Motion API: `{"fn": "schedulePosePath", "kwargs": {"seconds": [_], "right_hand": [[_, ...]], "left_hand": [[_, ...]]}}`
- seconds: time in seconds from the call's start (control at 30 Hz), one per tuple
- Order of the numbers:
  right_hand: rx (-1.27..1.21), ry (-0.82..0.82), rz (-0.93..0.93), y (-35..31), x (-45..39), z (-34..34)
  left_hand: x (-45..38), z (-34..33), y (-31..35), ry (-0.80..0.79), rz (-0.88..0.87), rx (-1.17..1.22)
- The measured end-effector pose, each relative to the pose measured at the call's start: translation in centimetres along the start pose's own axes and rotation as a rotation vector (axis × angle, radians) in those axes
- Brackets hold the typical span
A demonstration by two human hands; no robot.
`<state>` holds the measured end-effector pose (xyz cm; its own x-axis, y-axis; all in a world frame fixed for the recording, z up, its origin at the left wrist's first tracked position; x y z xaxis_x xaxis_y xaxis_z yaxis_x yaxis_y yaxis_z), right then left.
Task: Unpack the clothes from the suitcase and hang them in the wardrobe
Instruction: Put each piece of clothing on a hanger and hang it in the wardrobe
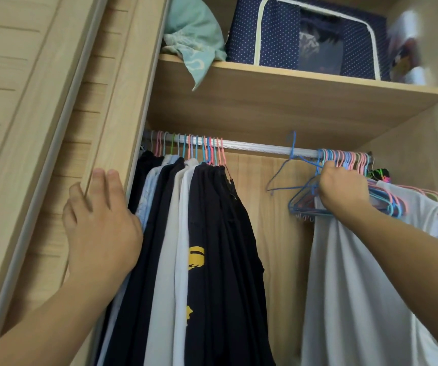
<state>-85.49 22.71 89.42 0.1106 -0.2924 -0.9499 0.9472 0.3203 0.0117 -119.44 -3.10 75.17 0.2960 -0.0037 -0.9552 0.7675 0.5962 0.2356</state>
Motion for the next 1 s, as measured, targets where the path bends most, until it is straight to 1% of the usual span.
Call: {"fn": "schedulePosePath", "kwargs": {"seconds": [0.17,0.3,0.43,0.53,0.6,0.67,0.73,0.8,0.83,0.9,0.93,1.0], "right_hand": [[-0.076,-0.017,0.005,-1.9,2.3,0.5],[-0.122,-0.063,0.016,-3.3,6.7,0.6],[-0.173,0.029,0.009,-1.8,9.8,2.3],[-0.221,0.045,-0.015,-0.1,12.6,2.9],[-0.286,0.005,-0.064,1.3,16.1,2.0],[-0.380,-0.038,-0.155,3.4,21.2,0.9],[-0.514,-0.063,-0.239,5.4,27.6,1.2],[-0.642,-0.094,-0.343,7.9,35.6,2.4],[-0.669,-0.130,-0.402,9.3,40.1,3.2],[-0.752,-0.220,-0.564,12.4,49.8,5.2],[-0.797,-0.262,-0.669,14.2,54.5,6.7],[-0.774,-0.314,-0.826,18.6,63.3,10.8]], "left_hand": [[0.0,0.3,0.0,0.059,-0.004,0.000],[0.0,0.2,-0.2,0.053,-0.007,0.010],[0.3,0.0,-0.1,0.024,0.021,0.064],[1.5,0.5,0.6,-0.052,0.142,0.239],[3.8,2.0,2.2,-0.025,0.159,0.438],[8.2,4.4,5.0,0.028,0.081,0.676],[14.5,6.7,8.2,0.006,-0.034,0.898],[22.1,8.1,11.2,-0.102,-0.106,1.082],[26.1,8.2,12.6,-0.205,-0.099,1.163],[35.1,7.2,15.1,-0.510,-0.003,1.247],[40.0,6.3,16.3,-0.682,0.043,1.237],[49.5,5.7,18.3,-0.984,0.074,1.169]]}}
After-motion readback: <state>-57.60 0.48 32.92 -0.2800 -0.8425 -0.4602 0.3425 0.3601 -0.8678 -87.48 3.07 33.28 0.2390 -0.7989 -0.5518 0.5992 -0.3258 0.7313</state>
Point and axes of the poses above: each hand's wrist, its own x-axis away from the middle knuckle, its own z-axis out of the back of the hand, y = z × x, the point moved 7 cm from there along -x, towards the middle knuckle, and after that the axes turned 10 degrees about -x, right-handed, at the moved point
